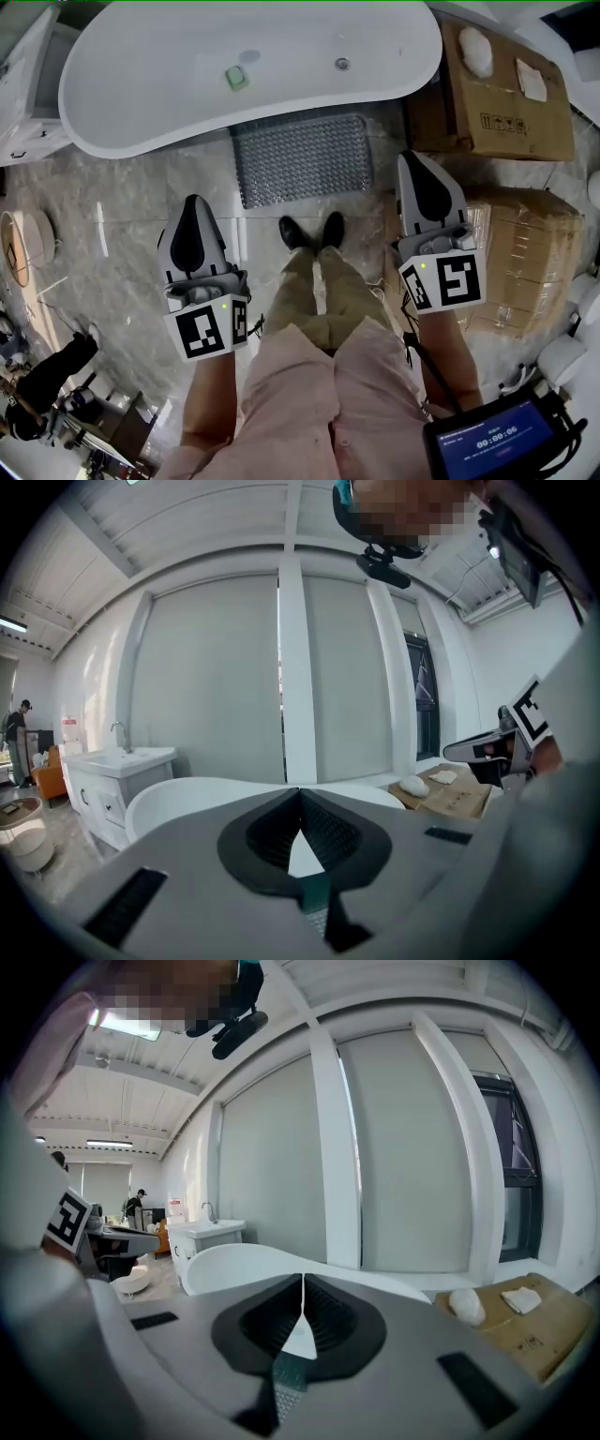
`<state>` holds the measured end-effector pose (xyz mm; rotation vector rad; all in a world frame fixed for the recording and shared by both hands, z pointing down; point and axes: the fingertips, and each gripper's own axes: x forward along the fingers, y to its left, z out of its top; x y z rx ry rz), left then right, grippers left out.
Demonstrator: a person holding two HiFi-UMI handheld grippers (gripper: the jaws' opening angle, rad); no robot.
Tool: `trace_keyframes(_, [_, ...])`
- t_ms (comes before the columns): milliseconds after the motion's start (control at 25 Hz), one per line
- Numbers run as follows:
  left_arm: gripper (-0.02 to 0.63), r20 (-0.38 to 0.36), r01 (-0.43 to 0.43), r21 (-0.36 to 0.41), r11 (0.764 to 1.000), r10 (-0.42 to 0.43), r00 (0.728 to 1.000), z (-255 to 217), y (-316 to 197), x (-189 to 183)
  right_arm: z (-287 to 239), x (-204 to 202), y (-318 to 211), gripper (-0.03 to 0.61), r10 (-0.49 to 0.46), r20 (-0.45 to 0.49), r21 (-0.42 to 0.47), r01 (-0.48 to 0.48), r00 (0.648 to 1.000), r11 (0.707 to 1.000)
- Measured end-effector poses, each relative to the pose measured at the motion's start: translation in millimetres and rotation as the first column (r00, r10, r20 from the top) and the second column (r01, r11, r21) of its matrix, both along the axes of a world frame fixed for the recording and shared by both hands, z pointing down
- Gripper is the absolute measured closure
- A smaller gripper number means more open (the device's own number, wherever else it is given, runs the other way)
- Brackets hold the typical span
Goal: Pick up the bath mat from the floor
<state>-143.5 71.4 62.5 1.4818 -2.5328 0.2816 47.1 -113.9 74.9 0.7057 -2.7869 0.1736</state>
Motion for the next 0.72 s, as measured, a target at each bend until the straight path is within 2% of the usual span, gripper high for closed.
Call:
trace_keyframes(320, [0.589,-0.069,0.009,-0.106,0.994,-0.016,0.997,67.0,20.0,-2.5,77.4,4.2,15.0,0.56,-0.013,-0.093,-0.11,0.003,0.996,0.994])
trace_keyframes(560, [0.589,-0.13,0.013,-0.181,0.983,-0.037,0.991,133.4,17.7,8.3,147.5,23.9,13.5,0.56,-0.022,-0.169,-0.193,-0.011,0.985,0.981])
trace_keyframes(720, [0.589,-0.137,0.019,-0.197,0.98,-0.047,0.989,140.6,19.2,8.4,156.1,23.9,13.3,0.56,-0.026,-0.174,-0.207,-0.011,0.984,0.978])
